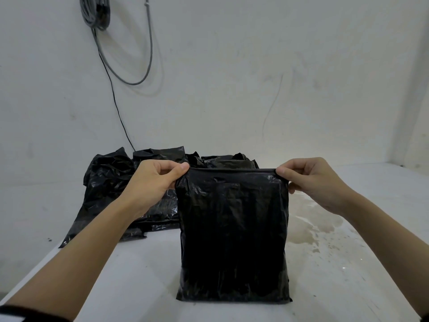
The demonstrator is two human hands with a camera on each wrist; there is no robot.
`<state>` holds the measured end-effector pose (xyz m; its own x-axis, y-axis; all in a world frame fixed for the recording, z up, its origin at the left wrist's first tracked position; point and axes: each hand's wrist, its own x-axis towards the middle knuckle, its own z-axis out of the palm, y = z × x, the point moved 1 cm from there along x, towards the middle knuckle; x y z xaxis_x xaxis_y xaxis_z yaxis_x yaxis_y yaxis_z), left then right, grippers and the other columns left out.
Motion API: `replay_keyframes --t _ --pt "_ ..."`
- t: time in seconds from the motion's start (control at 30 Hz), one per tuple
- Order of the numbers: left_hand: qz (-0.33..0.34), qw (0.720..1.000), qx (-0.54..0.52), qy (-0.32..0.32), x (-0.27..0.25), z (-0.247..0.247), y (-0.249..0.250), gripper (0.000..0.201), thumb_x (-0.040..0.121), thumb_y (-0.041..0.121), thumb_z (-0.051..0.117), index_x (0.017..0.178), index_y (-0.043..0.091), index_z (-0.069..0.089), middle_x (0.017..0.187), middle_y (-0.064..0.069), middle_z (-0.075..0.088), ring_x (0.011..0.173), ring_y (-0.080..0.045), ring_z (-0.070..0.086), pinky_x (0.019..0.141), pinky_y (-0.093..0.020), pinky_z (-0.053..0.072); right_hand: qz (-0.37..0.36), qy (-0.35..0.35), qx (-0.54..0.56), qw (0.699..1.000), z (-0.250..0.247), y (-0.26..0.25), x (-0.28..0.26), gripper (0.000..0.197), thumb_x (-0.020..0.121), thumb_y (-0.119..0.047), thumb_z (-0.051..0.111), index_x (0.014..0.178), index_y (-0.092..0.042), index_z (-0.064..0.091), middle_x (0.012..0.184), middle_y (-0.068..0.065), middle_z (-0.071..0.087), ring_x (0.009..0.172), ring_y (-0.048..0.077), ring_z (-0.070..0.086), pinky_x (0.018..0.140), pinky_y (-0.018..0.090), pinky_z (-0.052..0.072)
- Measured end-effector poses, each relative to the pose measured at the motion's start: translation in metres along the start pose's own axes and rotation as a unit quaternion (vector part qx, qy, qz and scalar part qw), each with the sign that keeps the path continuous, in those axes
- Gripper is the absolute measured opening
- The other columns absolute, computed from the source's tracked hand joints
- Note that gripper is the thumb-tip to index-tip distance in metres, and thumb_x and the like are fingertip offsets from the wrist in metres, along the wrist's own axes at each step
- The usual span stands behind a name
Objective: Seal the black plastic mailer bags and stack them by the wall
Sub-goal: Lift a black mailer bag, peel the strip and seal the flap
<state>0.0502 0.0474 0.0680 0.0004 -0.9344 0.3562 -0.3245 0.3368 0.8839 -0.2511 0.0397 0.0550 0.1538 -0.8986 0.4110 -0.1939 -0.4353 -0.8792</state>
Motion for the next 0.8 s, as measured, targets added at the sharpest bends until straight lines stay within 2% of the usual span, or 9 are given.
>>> replay_keyframes --t 0.07,0.13,0.23,0.3,0.4,0.47,0.57,0.67,0.8 --pt "0.001 1.000 0.018 0.000 0.000 -0.001 0.001 0.027 0.082 0.041 0.065 0.081 0.017 0.077 0.084 -0.014 0.073 0.076 -0.025 0.059 0.093 -0.048 0.048 -0.001 0.004 0.000 1.000 0.001 -0.001 -0.001 0.018 0.090 -0.009 0.060 0.075 -0.004 0.069 0.064 0.002 0.065 0.056 0.008 0.053 0.053 0.019 0.044" --pt "0.008 0.999 0.033 0.002 0.000 0.000 0.002 0.024 0.088 0.035 0.063 0.081 0.015 0.076 0.082 -0.015 0.073 0.073 -0.024 0.062 0.090 -0.043 0.051 0.001 0.016 -0.009 1.000 0.002 -0.003 -0.001 0.017 0.090 -0.009 0.060 0.075 -0.005 0.069 0.064 0.002 0.065 0.052 0.007 0.051 0.050 0.018 0.042" --pt "0.028 0.995 0.089 0.027 0.000 0.005 0.004 0.023 0.093 0.029 0.058 0.078 0.017 0.070 0.067 -0.014 0.059 0.056 -0.018 0.055 0.054 -0.017 0.050 0.000 0.052 -0.037 0.998 0.006 -0.004 -0.001 0.017 0.090 -0.010 0.062 0.076 -0.010 0.070 0.066 -0.001 0.068 0.051 0.004 0.052 0.044 0.018 0.042" --pt "0.029 0.994 0.096 0.048 0.001 0.009 0.004 0.021 0.095 0.027 0.057 0.080 0.015 0.068 0.066 -0.001 0.052 0.049 -0.009 0.048 0.046 -0.013 0.047 0.009 0.074 -0.029 0.997 0.012 -0.002 0.001 0.017 0.091 -0.011 0.061 0.077 -0.010 0.070 0.073 -0.001 0.070 0.063 0.005 0.059 0.046 0.020 0.048" --pt "-0.022 0.998 0.029 0.044 0.004 0.017 -0.001 0.028 0.097 0.027 0.053 0.090 0.003 0.064 0.058 0.003 0.026 0.040 -0.006 0.034 0.056 -0.028 0.059 0.068 0.094 0.049 0.992 0.023 0.002 0.006 0.020 0.094 -0.013 0.058 0.081 0.001 0.065 0.097 0.012 0.064 0.091 0.017 0.061 0.055 0.027 0.057" --pt "-0.064 0.997 -0.024 0.039 0.007 0.021 -0.006 0.031 0.099 0.027 0.049 0.086 0.000 0.059 0.060 0.003 0.024 0.039 -0.005 0.034 0.068 -0.040 0.061 0.114 0.093 0.100 0.984 0.031 0.005 0.008 0.023 0.096 -0.014 0.055 0.078 0.000 0.059 0.107 0.017 0.059 0.103 0.023 0.059 0.061 0.033 0.059" --pt "-0.107 0.990 -0.082 0.028 0.008 0.026 -0.017 0.031 0.099 0.028 0.047 0.085 0.002 0.057 0.090 -0.009 0.052 0.074 -0.015 0.056 0.069 -0.043 0.060 0.171 0.092 0.155 0.969 0.039 0.012 0.009 0.025 0.098 -0.014 0.052 0.074 -0.007 0.052 0.110 0.016 0.060 0.105 0.027 0.059 0.075 0.044 0.058" --pt "-0.145 0.982 -0.122 0.019 0.006 0.030 -0.030 0.029 0.100 0.028 0.046 0.084 0.006 0.057 0.119 -0.009 0.059 0.108 -0.024 0.059 0.070 -0.048 0.058 0.211 0.090 0.167 0.959 0.046 0.022 0.007 0.025 0.098 -0.015 0.051 0.074 -0.011 0.049 0.101 0.013 0.057 0.090 0.026 0.054 0.081 0.052 0.052" --pt "-0.177 0.970 -0.163 0.015 0.001 0.037 -0.045 0.028 0.099 0.030 0.048 0.079 0.012 0.056 0.113 -0.012 0.062 0.108 -0.028 0.059 0.069 -0.053 0.055 0.245 0.105 0.199 0.943 0.057 0.037 0.006 0.024 0.098 -0.014 0.051 0.075 -0.012 0.049 0.094 0.007 0.054 0.091 0.024 0.050 0.068 0.046 0.036"
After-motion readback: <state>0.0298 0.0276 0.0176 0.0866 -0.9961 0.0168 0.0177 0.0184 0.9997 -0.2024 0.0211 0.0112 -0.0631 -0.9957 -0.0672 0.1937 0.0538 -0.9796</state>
